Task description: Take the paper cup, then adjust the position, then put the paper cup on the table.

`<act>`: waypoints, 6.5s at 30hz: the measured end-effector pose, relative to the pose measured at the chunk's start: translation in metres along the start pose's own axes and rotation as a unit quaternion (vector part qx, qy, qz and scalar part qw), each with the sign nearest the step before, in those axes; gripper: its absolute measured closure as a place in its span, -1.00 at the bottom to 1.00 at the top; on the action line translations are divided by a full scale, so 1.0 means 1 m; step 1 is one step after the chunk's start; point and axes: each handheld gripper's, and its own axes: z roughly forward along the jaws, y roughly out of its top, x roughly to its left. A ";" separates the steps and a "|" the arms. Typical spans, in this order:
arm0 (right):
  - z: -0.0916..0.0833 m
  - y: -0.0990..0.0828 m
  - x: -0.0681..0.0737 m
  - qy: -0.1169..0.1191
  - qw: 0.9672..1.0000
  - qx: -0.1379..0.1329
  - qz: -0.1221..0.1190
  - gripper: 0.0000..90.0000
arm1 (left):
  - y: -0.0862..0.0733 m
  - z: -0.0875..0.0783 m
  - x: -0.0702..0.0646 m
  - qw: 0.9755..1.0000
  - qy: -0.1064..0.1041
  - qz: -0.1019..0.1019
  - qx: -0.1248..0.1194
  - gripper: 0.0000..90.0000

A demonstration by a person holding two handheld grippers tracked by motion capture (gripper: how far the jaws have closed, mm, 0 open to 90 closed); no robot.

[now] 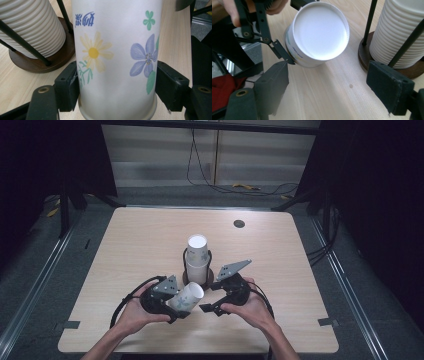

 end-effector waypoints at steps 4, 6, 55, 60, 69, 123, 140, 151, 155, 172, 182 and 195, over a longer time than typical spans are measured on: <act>0.006 -0.001 0.003 -0.001 1.000 0.023 -0.009 -0.54 | 0.002 0.002 0.001 1.000 -0.008 0.011 0.015 -0.36; 0.008 -0.001 0.003 -0.007 0.999 0.033 -0.012 -0.52 | 0.004 0.001 0.001 1.000 -0.013 0.016 0.020 -0.36; 0.026 0.005 0.004 0.026 0.988 0.141 -0.048 -0.43 | 0.019 0.029 -0.016 0.987 -0.016 0.097 0.125 -0.36; 0.029 0.006 0.006 0.037 0.987 0.146 -0.055 -0.36 | 0.020 0.033 -0.019 0.985 -0.018 0.105 0.132 -0.36; 0.030 0.005 0.007 0.047 0.986 0.146 -0.061 -0.30 | 0.020 0.033 -0.020 0.985 -0.023 0.111 0.127 -0.37; 0.005 0.002 -0.001 0.047 0.994 0.085 -0.049 -0.18 | -0.003 -0.010 0.007 0.996 -0.010 -0.010 -0.089 -0.65; -0.001 -0.003 -0.012 0.039 0.998 0.045 -0.023 -0.19 | -0.014 -0.025 0.019 0.984 0.014 -0.068 -0.165 -0.65; -0.010 -0.007 -0.017 0.039 0.999 -0.010 0.001 -0.19 | -0.014 -0.031 0.021 0.978 0.019 -0.087 -0.190 -0.65; -0.013 -0.007 -0.017 0.042 0.999 -0.028 0.002 -0.19 | -0.014 -0.032 0.021 0.975 0.007 -0.095 -0.200 -0.65; -0.010 -0.006 -0.016 0.057 0.996 -0.062 0.005 -0.18 | -0.014 -0.039 0.018 0.969 0.001 -0.098 -0.225 -0.65; -0.012 -0.009 -0.014 0.064 0.995 -0.082 0.006 -0.18 | -0.008 -0.041 0.014 0.969 -0.013 -0.080 -0.232 -0.65; -0.016 -0.011 -0.013 0.085 0.989 -0.117 0.011 -0.18 | -0.004 -0.037 0.014 0.963 -0.045 -0.101 -0.247 -0.65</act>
